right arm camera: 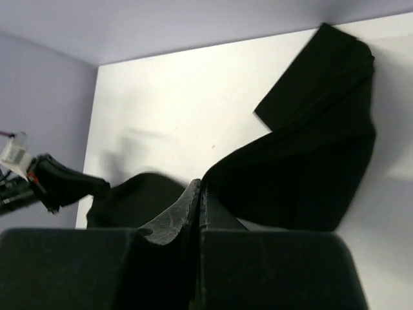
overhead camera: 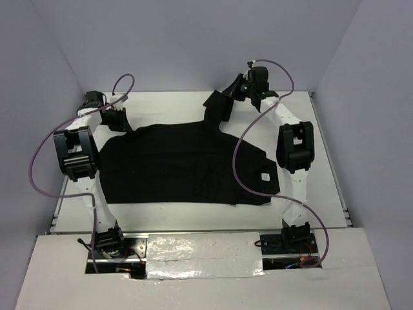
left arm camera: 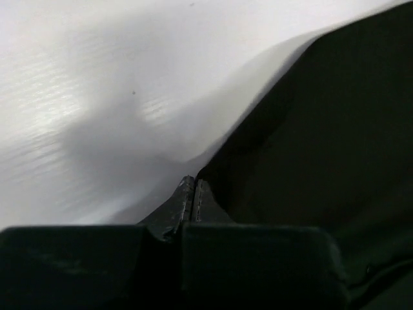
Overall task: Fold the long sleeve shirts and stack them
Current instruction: Fold the shirt
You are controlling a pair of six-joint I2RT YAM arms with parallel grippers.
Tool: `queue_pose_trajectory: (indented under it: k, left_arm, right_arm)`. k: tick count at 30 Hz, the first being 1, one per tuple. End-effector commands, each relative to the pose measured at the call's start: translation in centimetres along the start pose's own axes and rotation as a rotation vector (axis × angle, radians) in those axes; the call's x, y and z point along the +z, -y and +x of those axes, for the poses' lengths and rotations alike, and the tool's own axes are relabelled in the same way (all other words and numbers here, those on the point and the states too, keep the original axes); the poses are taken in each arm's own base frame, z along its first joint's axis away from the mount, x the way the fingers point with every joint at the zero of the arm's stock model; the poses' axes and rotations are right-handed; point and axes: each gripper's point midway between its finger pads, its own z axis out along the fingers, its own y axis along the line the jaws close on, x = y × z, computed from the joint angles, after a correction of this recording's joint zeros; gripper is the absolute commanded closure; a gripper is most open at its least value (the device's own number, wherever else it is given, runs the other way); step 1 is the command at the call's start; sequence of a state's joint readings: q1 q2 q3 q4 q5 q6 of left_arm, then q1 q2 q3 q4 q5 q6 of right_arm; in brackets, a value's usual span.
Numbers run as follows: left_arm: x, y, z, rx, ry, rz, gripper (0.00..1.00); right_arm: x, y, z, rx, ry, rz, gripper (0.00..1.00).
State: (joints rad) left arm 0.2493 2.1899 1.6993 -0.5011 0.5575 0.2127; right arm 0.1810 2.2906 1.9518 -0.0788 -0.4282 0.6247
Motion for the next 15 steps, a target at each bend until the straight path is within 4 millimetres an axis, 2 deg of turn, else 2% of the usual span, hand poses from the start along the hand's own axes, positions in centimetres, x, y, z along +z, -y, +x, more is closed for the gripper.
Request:
queue_pose_trajectory:
  k: [1,2,3,4,5,6,7,9,10,11,13,14,15]
  left_arm:
    - [-4.8,1.9,-4.1,0.170,0.136,-0.004,1.00]
    - [-6.1,2.3,-4.6,0.221,0.156,-0.009,1.00]
    - [-6.1,2.5,-3.6,0.227,0.141,-0.002,1.00]
    - [-7.1,3.0,-3.7,0.250,0.150,-0.005,1.00]
    - [-7.6,2.7,-3.3,0.278,0.147,-0.011,1.00]
    - [-7.8,2.6,-2.4,0.276,0.129,-0.013,1.00]
    - [-8.5,2.5,-2.2,0.287,0.130,-0.025,1.00]
    - [-9.3,1.5,-0.3,0.284,0.100,-0.042,1.00]
    - [-9.7,1.2,0.2,0.283,0.094,-0.045,1.00]
    - [-10.7,0.9,0.9,0.304,0.086,-0.055,1.00]
    - [-11.0,0.8,2.6,0.320,0.060,-0.051,1.00]
    - [-11.7,0.8,2.9,0.370,0.059,-0.062,1.00]
    - [-11.5,1.1,4.5,0.373,0.023,-0.049,1.00]
  right_arm:
    - [-4.6,-6.9,-3.0,-0.148,0.075,-0.150,1.00]
    - [-4.9,-6.2,-2.0,-0.157,0.065,-0.147,1.00]
    - [-6.5,-7.8,-2.8,-0.186,0.096,-0.174,1.00]
    - [-7.2,-8.2,-2.6,-0.203,0.098,-0.183,1.00]
    - [-7.6,-7.7,-1.2,-0.227,0.071,-0.183,1.00]
    - [-9.3,-9.2,-1.6,-0.262,0.092,-0.209,1.00]
    - [-9.8,-8.4,-0.2,-0.285,0.065,-0.198,1.00]
    - [-11.2,-8.6,0.7,-0.314,0.054,-0.205,1.00]
    - [-12.5,-9.4,0.8,-0.334,0.058,-0.214,1.00]
    - [-12.9,-8.5,2.6,-0.349,0.015,-0.217,1.00]
    - [-14.5,-9.1,3.6,-0.376,0.001,-0.237,1.00]
    - [-14.8,-8.0,5.3,-0.379,-0.033,-0.229,1.00]
    - [-15.7,-8.2,5.7,-0.390,-0.036,-0.229,1.00]
